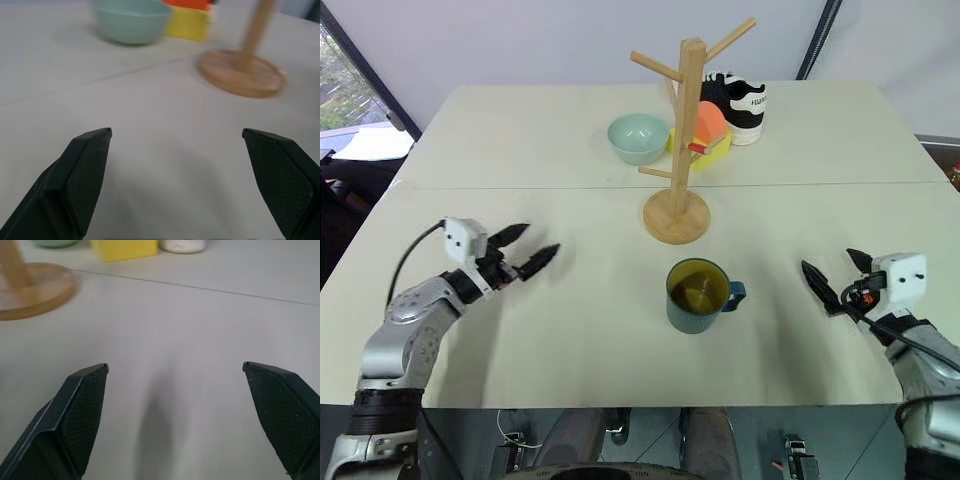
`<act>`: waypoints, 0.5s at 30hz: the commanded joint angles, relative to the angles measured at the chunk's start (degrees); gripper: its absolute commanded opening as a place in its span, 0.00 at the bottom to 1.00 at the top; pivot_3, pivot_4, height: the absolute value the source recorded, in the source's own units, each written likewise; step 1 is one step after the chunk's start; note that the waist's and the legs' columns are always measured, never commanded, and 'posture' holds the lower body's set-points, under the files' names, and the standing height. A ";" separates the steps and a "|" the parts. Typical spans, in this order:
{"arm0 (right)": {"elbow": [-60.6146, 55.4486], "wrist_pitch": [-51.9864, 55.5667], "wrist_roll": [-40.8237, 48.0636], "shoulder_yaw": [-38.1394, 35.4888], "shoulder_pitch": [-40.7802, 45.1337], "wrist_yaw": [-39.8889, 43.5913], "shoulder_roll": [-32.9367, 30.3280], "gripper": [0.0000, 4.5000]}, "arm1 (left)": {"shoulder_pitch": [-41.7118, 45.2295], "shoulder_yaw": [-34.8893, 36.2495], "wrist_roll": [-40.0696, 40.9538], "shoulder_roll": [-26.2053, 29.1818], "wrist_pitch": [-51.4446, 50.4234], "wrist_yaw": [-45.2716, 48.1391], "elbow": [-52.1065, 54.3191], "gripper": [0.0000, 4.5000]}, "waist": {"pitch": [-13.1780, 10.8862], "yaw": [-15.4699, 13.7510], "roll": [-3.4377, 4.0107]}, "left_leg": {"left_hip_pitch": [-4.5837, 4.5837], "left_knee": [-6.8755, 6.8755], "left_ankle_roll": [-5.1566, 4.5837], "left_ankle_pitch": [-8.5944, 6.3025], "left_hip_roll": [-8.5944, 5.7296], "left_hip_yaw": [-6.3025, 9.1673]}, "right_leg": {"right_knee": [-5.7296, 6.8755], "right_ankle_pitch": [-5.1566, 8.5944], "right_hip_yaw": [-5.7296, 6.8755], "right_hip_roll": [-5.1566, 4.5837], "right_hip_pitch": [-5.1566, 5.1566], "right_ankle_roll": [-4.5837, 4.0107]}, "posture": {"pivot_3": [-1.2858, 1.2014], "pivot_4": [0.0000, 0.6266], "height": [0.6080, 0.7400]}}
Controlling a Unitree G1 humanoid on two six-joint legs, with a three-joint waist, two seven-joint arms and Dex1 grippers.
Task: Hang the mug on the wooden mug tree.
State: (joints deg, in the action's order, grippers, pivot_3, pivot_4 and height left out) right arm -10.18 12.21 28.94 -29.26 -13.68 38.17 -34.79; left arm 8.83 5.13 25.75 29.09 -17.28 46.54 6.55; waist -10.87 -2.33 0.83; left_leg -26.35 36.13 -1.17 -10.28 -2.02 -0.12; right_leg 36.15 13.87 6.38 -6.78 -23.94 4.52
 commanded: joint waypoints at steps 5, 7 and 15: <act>-18.99 2.27 0.47 4.24 -13.09 1.04 2.33 0.99 | 2.60 -8.19 1.03 4.25 -0.20 13.32 4.89 1.00 | 0.02 0.17 0.03 | 0.01 -0.12 0.01 -0.01 0.05 0.00 | -0.02 0.02 -0.07 -0.01 -0.05 -0.01 | 0.52 0.24 0.94; -20.93 2.04 -0.28 6.82 -14.20 -0.20 3.90 0.99 | 3.66 -9.84 1.14 3.86 -0.25 14.58 5.96 1.00 | 0.02 0.22 0.03 | -0.02 -0.21 0.02 -0.02 0.12 0.01 | -0.07 0.03 -0.11 0.00 -0.07 -0.02 | 0.52 0.24 0.94; -19.63 -0.19 -3.97 11.86 -11.80 -2.78 7.40 0.99 | 4.10 -12.41 2.27 3.88 -1.68 17.24 10.30 1.00 | 0.13 0.21 -0.04 | 0.10 -1.16 0.01 -0.03 0.00 -0.52 | 0.08 0.07 -1.21 0.25 -0.63 -0.06 | 0.52 0.24 0.94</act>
State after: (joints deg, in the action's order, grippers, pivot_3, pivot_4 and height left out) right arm -29.27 13.45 25.40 -16.92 -25.79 35.74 -27.70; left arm 12.49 -7.54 26.83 32.64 -18.73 63.31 14.56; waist -10.74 -2.13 0.79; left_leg -26.13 34.94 -1.15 -10.30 -2.01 -0.77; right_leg 36.21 13.96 5.17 -6.58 -24.61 4.39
